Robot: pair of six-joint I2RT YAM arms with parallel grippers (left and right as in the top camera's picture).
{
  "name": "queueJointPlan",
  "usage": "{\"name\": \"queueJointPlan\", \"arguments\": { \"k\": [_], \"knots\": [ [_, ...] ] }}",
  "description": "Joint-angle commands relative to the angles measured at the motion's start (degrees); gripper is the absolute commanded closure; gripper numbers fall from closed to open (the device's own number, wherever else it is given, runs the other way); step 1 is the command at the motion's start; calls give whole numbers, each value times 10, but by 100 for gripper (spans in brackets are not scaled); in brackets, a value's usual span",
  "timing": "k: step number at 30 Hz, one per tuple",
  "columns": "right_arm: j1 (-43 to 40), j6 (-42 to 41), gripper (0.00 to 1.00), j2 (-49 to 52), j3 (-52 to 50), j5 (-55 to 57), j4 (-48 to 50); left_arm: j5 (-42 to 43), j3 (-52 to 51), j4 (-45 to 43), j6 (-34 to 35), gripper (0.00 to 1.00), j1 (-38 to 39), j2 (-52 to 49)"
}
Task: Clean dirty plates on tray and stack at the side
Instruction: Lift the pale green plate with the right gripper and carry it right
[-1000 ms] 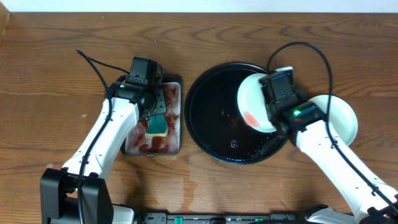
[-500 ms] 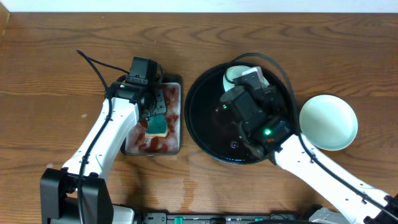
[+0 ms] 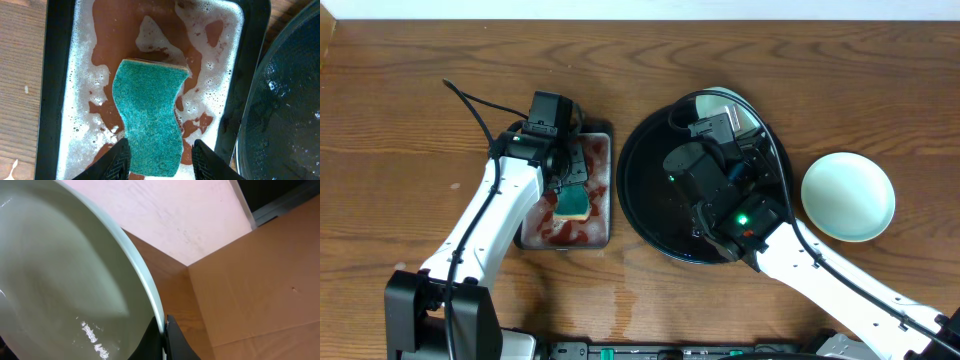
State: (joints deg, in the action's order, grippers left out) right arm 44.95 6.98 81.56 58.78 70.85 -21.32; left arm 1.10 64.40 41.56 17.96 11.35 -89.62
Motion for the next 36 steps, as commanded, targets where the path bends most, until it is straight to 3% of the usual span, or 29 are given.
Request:
{"name": "queueJointPlan", "arguments": {
  "k": [1,36],
  "knots": [
    [9,6,99,-11,2,33,3,-7,-4,0,-3,59,-2,-5],
    [9,7,99,-11,2,40,12,-7,-4,0,-3,58,-2,-5]
  ]
}}
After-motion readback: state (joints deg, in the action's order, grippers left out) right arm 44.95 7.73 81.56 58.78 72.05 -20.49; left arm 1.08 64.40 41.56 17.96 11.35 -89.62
